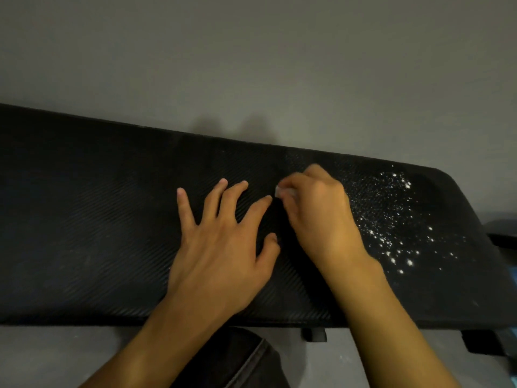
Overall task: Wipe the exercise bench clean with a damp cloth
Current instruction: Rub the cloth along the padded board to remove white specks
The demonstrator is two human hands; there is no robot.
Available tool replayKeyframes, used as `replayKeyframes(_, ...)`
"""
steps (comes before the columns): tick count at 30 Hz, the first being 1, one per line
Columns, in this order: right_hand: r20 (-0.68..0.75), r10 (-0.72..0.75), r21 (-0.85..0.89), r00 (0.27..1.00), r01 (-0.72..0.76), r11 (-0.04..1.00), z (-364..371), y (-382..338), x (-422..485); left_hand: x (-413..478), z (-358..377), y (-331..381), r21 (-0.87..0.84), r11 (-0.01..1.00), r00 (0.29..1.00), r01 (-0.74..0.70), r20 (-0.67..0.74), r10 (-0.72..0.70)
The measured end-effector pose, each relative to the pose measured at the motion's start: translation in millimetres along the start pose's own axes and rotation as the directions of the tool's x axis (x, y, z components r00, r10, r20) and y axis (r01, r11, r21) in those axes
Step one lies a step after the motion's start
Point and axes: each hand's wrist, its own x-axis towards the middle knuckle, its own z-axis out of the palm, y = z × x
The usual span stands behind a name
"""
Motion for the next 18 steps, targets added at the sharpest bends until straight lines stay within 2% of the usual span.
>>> replayKeyframes(4, 0.022, 0.023, -0.032, 1.000, -0.022, 0.999, 7.2, -4.4, 24.0, 0.9, -0.6, -0.1, -0.006, 1.000, 1.000, 0.008, -0.006, -0.008)
replayKeyframes(9, 0.077, -0.046, 0.092, 0.996, 0.039, 0.995, -6.2, -12.3, -18.2, 0.5, 0.9, 0.2, -0.002, 1.000, 1.000, 0.013, -0.020, -0.013)
replayKeyframes(14, 0.008, -0.027, -0.021, 1.000, 0.027, 0.999, 10.5, -1.7, 35.9, 1.7, 2.8, -0.3, 0.014, 1.000, 1.000, 0.016, -0.023, -0.016)
replayKeyframes(18, 0.008, 0.019, -0.041, 1.000, -0.018, 0.999, 16.5, -2.2, 56.5, 2.5, 3.3, -1.2, 0.009, 1.000, 0.999, 0.016, -0.030, -0.016)
